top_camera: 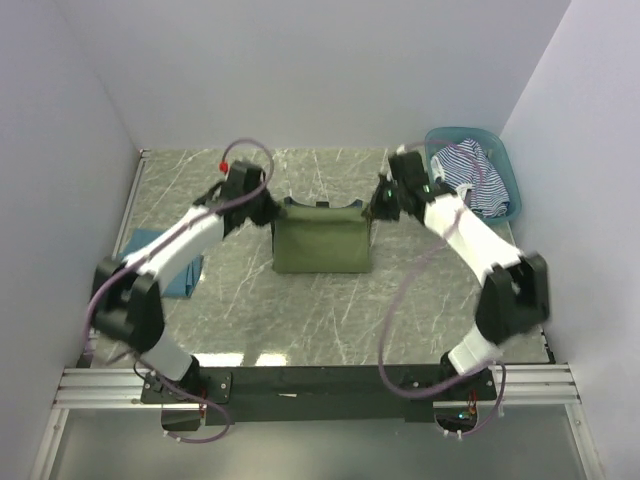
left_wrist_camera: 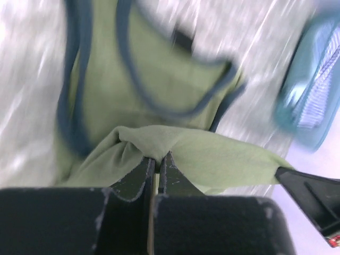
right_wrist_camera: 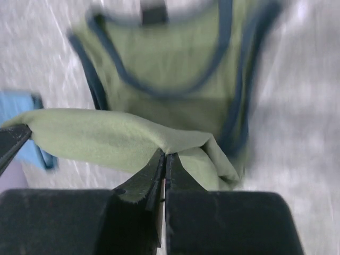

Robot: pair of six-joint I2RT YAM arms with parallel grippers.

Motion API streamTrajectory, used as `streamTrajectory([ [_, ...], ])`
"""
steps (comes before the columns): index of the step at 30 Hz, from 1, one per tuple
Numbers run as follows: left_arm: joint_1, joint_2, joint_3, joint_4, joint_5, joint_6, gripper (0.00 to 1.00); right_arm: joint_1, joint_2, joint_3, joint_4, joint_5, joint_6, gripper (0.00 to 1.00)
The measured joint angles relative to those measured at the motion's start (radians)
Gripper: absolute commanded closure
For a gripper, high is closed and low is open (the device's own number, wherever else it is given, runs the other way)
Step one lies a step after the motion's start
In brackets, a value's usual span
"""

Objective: Fold and stack the tank tops
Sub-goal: Fold the tank top

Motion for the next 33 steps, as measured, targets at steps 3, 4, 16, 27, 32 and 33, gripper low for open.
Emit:
streamTrajectory([
  [3,0.078,0.222,0.219,0.033,0.052,0.042,0.53,-0.064,0.235,0.243,-0.018,-0.043,-0.034,0.63],
  [4,0.095,0.294,0.293,0.047,0.068,0.065,0.50,-0.076,0.299,0.313,-0.025,-0.046,-0.046,0.57],
  [16,0.233,0.513,0.263,0.127,0.155,0.122,0.25,-0.093,0.465,0.368,-0.045,0.036,-0.104,0.44],
  [27,0.222,0.270,0.047,0.200,0.213,0.224,0.15,0.167,0.327,0.167,0.077,0.086,-0.103,0.45],
  [32,0.222,0.390,0.069,0.168,0.260,0.312,0.14,0.157,0.363,0.096,0.113,0.080,-0.104,0.45],
  [33,0.222,0.417,0.084,0.155,0.266,0.330,0.13,0.156,0.372,0.084,0.116,0.080,-0.104,0.45],
])
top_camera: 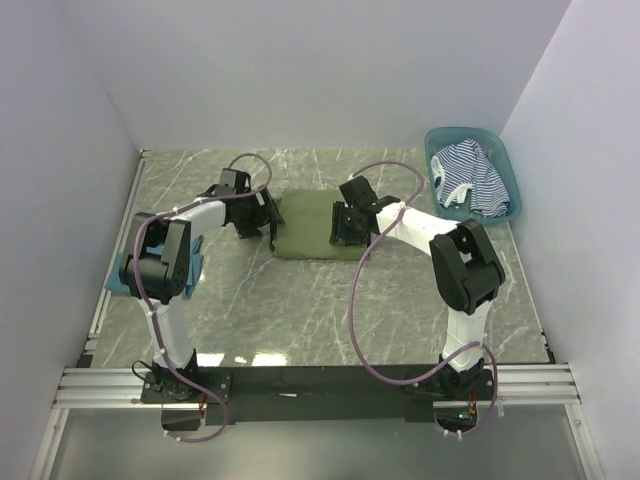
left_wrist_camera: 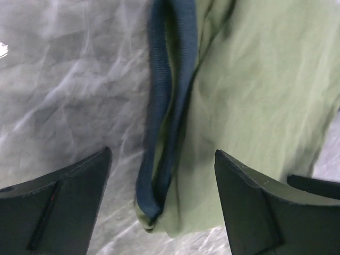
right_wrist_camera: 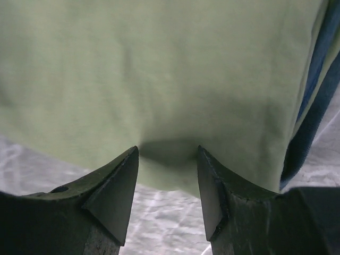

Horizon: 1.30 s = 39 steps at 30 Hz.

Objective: Fold and stack the tank tops
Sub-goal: Fold the tank top, then neatly place the folded tank top to the corner

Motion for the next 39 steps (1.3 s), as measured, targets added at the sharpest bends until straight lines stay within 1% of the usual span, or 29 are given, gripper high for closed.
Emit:
streamTrajectory([
  [6,0.003,0.039,0.076,-0.028,0.051,0.083,0.14,-0.011,0.009,-0.071,0.033,-0.020,0.000,0.45],
  [12,0.000,0.117,0.157,-0.072,0.069,0.122,0.19,-0.025,0.009,-0.075,0.051,-0.046,-0.003,0.46],
  [20,-0.044,0.150,0.221,-0.137,-0.054,0.131,0.22,-0.057,0.009,-0.089,0.075,-0.086,-0.003,0.46],
  [24,-0.077,0.169,0.251,-0.141,-0.099,0.134,0.26,-0.061,0.008,-0.092,0.081,-0.097,-0.003,0.47],
  [31,-0.108,0.174,0.251,-0.121,-0.113,0.136,0.34,-0.062,0.007,-0.092,0.081,-0.103,-0.003,0.47],
  [34,-0.124,0.176,0.252,-0.122,-0.119,0.139,0.40,-0.063,0.005,-0.092,0.081,-0.107,-0.003,0.48],
  [35,-0.132,0.178,0.256,-0.128,-0.121,0.140,0.47,-0.063,0.004,-0.092,0.081,-0.109,-0.003,0.48],
  [37,-0.146,0.186,0.266,-0.137,-0.128,0.144,0.55,-0.063,0.003,-0.092,0.081,-0.112,-0.003,0.48],
  [38,-0.151,0.188,0.270,-0.143,-0.130,0.146,0.66,-0.063,0.002,-0.092,0.081,-0.114,-0.003,0.48],
  [39,-0.158,0.190,0.272,-0.148,-0.134,0.146,0.73,-0.063,0.002,-0.092,0.081,-0.116,-0.003,0.48],
])
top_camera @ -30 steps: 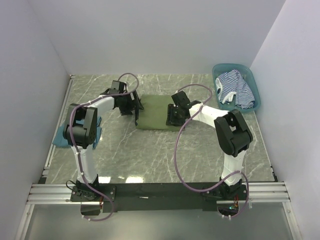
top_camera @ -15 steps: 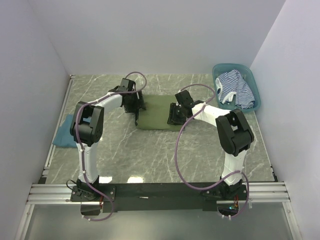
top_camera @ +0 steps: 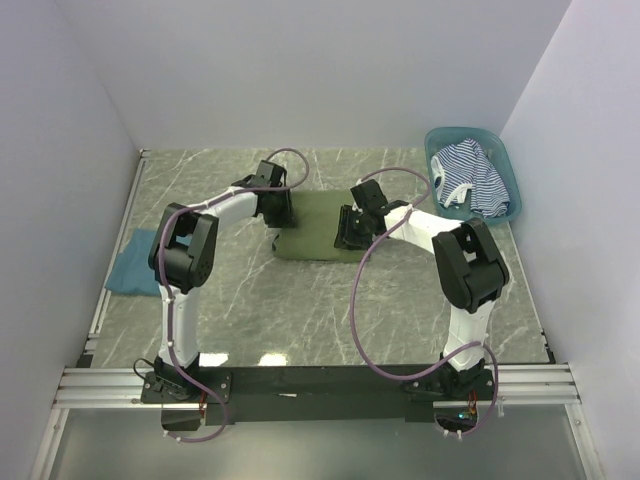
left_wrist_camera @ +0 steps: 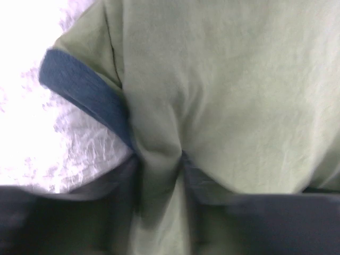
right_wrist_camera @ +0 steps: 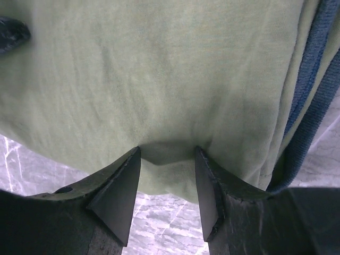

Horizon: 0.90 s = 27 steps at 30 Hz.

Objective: Fold and stack the tank tops
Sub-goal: Neatly place the folded tank top to the corner

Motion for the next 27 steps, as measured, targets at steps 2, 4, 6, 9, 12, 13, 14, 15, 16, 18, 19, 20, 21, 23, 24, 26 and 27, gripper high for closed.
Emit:
streamTrajectory([
  [2,-0.008,0.003,0.005,-0.024,-0.005,-0.002,0.96,0.000,-0.002,0.000,0.000,-0.004,0.000,0.48],
  [4,-0.015,0.003,0.024,-0.060,-0.018,0.001,0.99,0.000,-0.006,0.000,0.000,-0.010,-0.001,0.47],
  [6,-0.022,0.004,0.044,-0.106,-0.038,0.004,1.00,0.000,-0.014,0.000,-0.001,-0.016,-0.004,0.45],
  [9,-0.032,0.004,0.070,-0.187,-0.102,0.005,1.00,0.000,-0.042,0.000,-0.005,-0.023,-0.011,0.43],
  [12,-0.040,-0.006,0.074,-0.254,-0.184,0.008,1.00,0.000,-0.090,0.000,-0.011,-0.031,-0.020,0.41],
  [13,-0.042,-0.013,0.074,-0.278,-0.210,0.009,1.00,0.000,-0.111,0.000,-0.012,-0.035,-0.022,0.41],
  [14,-0.043,-0.023,0.073,-0.307,-0.243,0.010,1.00,0.000,-0.132,0.000,-0.013,-0.037,-0.023,0.41],
  [15,-0.043,-0.037,0.072,-0.334,-0.278,0.014,1.00,0.000,-0.152,0.000,-0.013,-0.042,-0.023,0.41],
  [16,-0.043,-0.054,0.068,-0.358,-0.313,0.019,1.00,0.000,-0.174,0.000,-0.013,-0.047,-0.024,0.41],
  [18,-0.042,-0.100,0.054,-0.407,-0.382,0.031,1.00,0.000,-0.209,0.000,-0.013,-0.058,-0.026,0.41],
  [19,-0.040,-0.129,0.043,-0.429,-0.418,0.035,1.00,0.000,-0.227,0.000,-0.013,-0.063,-0.026,0.41],
  [20,-0.040,-0.153,0.034,-0.447,-0.447,0.036,1.00,0.000,-0.237,0.000,-0.013,-0.065,-0.026,0.41],
  [21,-0.039,-0.182,0.024,-0.468,-0.481,0.039,1.00,0.000,-0.246,0.000,-0.013,-0.068,-0.026,0.41],
  [23,-0.035,-0.232,0.011,-0.512,-0.536,0.045,1.00,0.000,-0.254,0.000,-0.013,-0.076,-0.026,0.41],
  [24,-0.033,-0.253,0.010,-0.532,-0.562,0.050,1.00,0.000,-0.255,0.000,-0.013,-0.080,-0.026,0.41],
  [26,-0.025,-0.295,0.009,-0.572,-0.616,0.056,1.00,0.000,-0.255,0.000,-0.015,-0.087,-0.026,0.41],
  [27,-0.021,-0.311,0.009,-0.588,-0.637,0.059,1.00,0.000,-0.255,0.000,-0.016,-0.089,-0.026,0.41],
])
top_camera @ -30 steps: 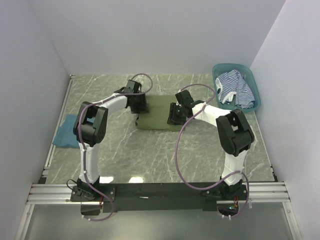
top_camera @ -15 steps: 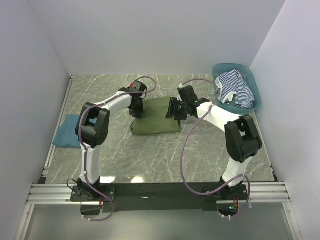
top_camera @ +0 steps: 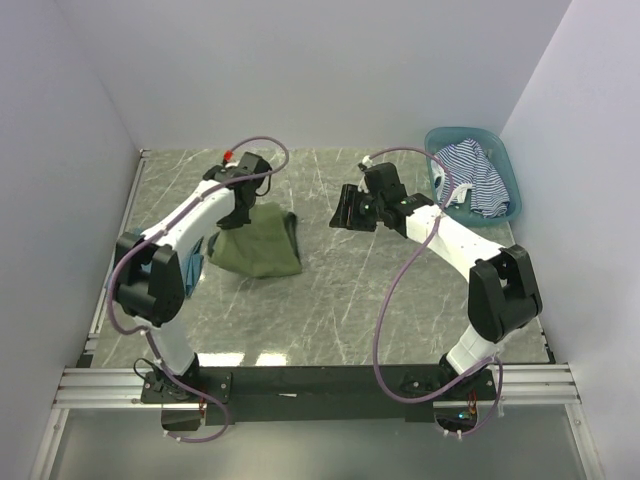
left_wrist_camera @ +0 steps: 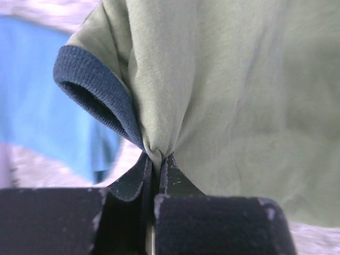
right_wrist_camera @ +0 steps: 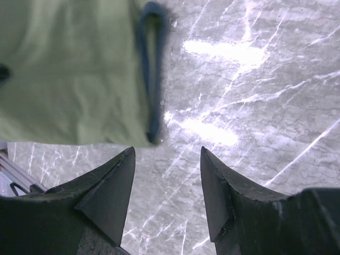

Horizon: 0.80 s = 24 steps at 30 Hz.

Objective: Fold and stack the tank tops
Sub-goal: Neatly place the folded tank top to the corner

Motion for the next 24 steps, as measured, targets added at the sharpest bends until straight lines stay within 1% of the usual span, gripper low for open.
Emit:
streamTrajectory([
  [6,0.044,-0.080,0.001,-0.098,-0.119,0.031,1.00,0.001,0.000,0.000,0.000,-0.019,0.002,0.41],
  [12,0.090,-0.118,0.025,-0.183,-0.215,0.061,1.00,0.014,0.001,0.016,-0.002,-0.025,0.005,0.41],
  [18,0.138,-0.138,0.027,-0.192,-0.277,0.100,1.00,0.034,0.002,0.040,-0.009,-0.026,0.005,0.41],
  [24,0.208,-0.162,0.027,-0.179,-0.291,0.151,1.00,0.042,0.014,0.054,-0.047,-0.024,0.002,0.41],
])
